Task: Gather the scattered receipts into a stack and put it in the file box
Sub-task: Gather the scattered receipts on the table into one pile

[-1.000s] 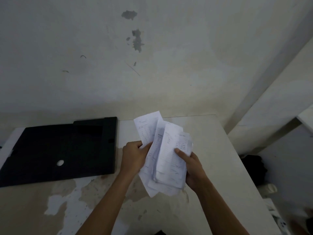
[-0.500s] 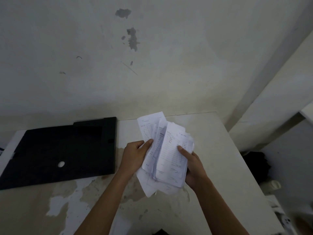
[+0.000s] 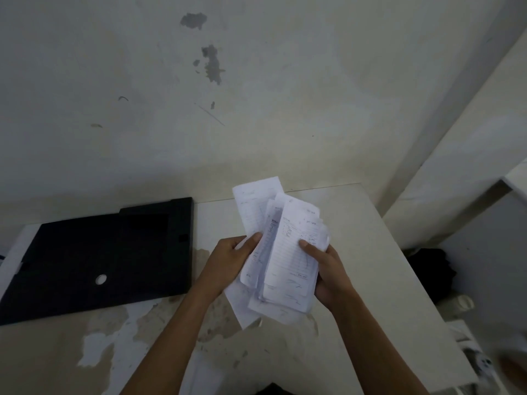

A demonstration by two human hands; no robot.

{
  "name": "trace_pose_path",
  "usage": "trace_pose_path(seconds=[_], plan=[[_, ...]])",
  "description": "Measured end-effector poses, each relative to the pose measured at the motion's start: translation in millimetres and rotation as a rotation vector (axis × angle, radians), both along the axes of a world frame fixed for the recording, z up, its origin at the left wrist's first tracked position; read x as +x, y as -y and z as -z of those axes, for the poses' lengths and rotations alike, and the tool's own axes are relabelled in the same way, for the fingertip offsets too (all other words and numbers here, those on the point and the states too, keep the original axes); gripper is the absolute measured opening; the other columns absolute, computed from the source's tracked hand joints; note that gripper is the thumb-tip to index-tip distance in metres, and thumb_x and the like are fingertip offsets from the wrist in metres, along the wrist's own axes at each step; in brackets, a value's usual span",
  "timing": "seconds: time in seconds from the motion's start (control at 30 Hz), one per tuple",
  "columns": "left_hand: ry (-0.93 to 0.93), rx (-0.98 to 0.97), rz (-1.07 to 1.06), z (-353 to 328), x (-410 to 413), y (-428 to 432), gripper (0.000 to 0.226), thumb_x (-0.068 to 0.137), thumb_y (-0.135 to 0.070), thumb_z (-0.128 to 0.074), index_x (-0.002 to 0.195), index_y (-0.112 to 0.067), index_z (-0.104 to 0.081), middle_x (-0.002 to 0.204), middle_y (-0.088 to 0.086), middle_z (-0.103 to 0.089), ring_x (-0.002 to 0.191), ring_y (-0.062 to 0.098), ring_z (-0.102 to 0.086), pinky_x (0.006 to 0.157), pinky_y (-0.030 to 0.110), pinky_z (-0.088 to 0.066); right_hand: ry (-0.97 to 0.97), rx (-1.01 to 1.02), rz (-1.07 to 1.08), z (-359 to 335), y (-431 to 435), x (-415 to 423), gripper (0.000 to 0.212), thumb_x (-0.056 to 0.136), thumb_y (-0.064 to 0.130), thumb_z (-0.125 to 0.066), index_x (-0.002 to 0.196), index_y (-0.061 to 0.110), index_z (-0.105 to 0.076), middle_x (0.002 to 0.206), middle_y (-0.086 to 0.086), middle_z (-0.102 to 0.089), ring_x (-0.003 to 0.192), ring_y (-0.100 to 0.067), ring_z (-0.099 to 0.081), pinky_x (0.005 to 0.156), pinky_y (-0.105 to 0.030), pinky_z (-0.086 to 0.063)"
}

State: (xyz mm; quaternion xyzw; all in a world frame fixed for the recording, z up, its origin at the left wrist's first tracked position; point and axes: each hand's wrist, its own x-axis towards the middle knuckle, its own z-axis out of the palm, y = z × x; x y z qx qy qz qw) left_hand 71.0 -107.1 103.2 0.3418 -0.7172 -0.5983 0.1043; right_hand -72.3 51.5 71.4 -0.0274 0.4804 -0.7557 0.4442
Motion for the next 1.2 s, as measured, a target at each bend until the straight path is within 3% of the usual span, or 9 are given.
trace_pose_path(seconds=[0.13,0.23,0.33,0.5,0.7,0.8,0.93,1.1,1.2], plan=[[0.152,0.018,0.095,-9,4,10,0.056,0.065,-0.086,-0.042,0.055,-0.037,-0.067,0.058,-0.019,-0.066,0.054,-0.003,-0.062,0.049,0.009,-0.042,-0.016,-0.015,0.151,0,-1,-7,0.041,0.09,0.006,-0.066,0.13,0.008,-0.059,0.123,-0.014,-0.07,0.109,-0.033,-0.069,0.088,-0.051,-0.057],[0.232,-0.016,0.174,-13,14,30,0.073,0.059,-0.093,-0.034,0.084,-0.04,-0.078,0.079,-0.012,-0.076,0.077,0.005,-0.071,0.068,0.022,-0.05,0.026,-0.001,0.304,2,-8,-17,0.042,0.088,0.004,-0.067,0.13,0.008,-0.06,0.124,-0.014,-0.069,0.113,-0.036,-0.066,0.095,-0.056,-0.053],[0.181,0.052,0.16,-16,29,49,0.08,0.051,-0.096,-0.047,0.087,-0.033,-0.079,0.086,0.0,-0.077,0.081,0.013,-0.072,0.072,0.027,-0.051,0.051,-0.041,0.364,4,-17,-26,0.044,0.09,0.003,-0.063,0.134,0.009,-0.057,0.129,-0.014,-0.066,0.121,-0.038,-0.061,0.101,-0.058,-0.047],[0.057,0.181,-0.261,-9,36,66,0.052,0.057,-0.067,-0.078,0.076,-0.019,-0.08,0.079,0.006,-0.077,0.07,0.018,-0.073,0.059,0.027,-0.055,0.074,-0.158,0.303,4,-26,-29,0.05,0.097,0.011,-0.049,0.147,0.013,-0.043,0.144,-0.018,-0.053,0.131,-0.042,-0.05,0.107,-0.065,-0.038],[-0.198,-0.018,-0.754,0,12,55,0.034,0.083,-0.053,-0.066,0.064,-0.025,-0.073,0.064,0.002,-0.07,0.062,0.016,-0.064,0.058,0.031,-0.051,0.182,-0.221,0.13,3,-12,-9,0.043,0.101,0.019,-0.048,0.143,0.013,-0.048,0.139,-0.019,-0.058,0.123,-0.039,-0.059,0.09,-0.051,-0.055],[-0.275,0.002,-0.735,-3,-7,33,0.034,0.088,-0.054,-0.06,0.071,-0.027,-0.072,0.068,0.009,-0.06,0.06,0.018,-0.054,0.056,0.027,-0.047,0.222,-0.207,0.042,4,5,10,0.044,0.098,0.017,-0.053,0.141,0.011,-0.048,0.138,-0.022,-0.058,0.122,-0.042,-0.059,0.089,-0.052,-0.055],[-0.249,0.125,-0.654,-12,-25,7,0.047,0.09,-0.059,-0.049,0.076,-0.021,-0.073,0.074,0.006,-0.072,0.072,0.022,-0.068,0.07,0.033,-0.054,0.229,-0.186,0.007,7,24,31,0.057,0.09,0.015,-0.059,0.145,0.013,-0.044,0.143,-0.024,-0.051,0.128,-0.045,-0.052,0.094,-0.057,-0.051],[-0.135,0.118,-0.457,-23,-30,-6,0.071,0.093,-0.064,-0.022,0.066,-0.013,-0.064,0.059,-0.002,-0.067,0.059,0.009,-0.063,0.057,0.022,-0.046,0.214,-0.198,0.001,5,30,39,0.076,0.079,0.022,-0.076,0.146,0.013,-0.041,0.144,-0.023,-0.049,0.129,-0.042,-0.051,0.098,-0.055,-0.05],[-0.217,0.4,-0.314,-18,-24,0,0.075,0.089,-0.07,-0.026,0.103,-0.013,-0.072,0.099,0.01,-0.075,0.095,0.027,-0.07,0.086,0.042,-0.055,0.194,-0.189,-0.023,7,27,31,0.054,0.091,0.015,-0.061,0.143,0.015,-0.045,0.135,-0.021,-0.059,0.117,-0.039,-0.063,0.088,-0.051,-0.055]])
